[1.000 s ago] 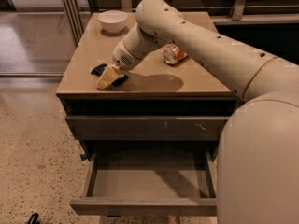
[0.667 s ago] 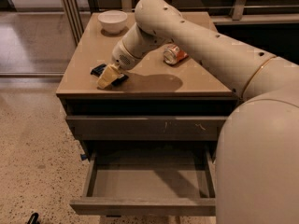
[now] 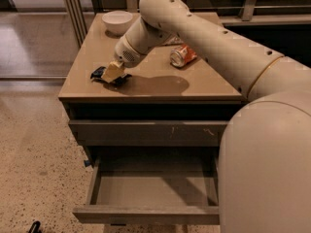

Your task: Place rxbar blueberry into middle drawer

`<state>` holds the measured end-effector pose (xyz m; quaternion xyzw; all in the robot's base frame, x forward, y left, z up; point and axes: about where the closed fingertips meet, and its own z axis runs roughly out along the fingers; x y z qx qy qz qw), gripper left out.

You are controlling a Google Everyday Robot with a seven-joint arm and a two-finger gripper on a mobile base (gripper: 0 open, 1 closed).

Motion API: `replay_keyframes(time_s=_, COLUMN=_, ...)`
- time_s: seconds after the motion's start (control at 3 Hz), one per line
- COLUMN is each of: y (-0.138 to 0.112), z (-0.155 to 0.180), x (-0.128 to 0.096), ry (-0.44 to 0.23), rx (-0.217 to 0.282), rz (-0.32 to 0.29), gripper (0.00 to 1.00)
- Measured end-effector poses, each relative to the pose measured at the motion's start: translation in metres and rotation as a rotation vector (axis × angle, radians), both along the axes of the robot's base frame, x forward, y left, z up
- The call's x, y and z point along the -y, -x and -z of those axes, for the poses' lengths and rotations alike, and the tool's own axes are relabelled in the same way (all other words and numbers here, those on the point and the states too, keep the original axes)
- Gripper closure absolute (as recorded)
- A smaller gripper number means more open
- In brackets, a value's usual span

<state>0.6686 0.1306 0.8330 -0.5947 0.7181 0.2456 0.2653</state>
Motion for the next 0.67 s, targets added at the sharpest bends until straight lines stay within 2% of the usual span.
replay_keyframes(time_s=0.33, y=0.017, z=-0.017, x=0.004, ry=0.020, rx=0.029, rz=-0.084, gripper=1.00)
replay_keyframes(time_s=0.67, y=0.061, z=-0.046, x=0.035, ry=0.018, rx=0.071, rz=-0.132, gripper=1.00)
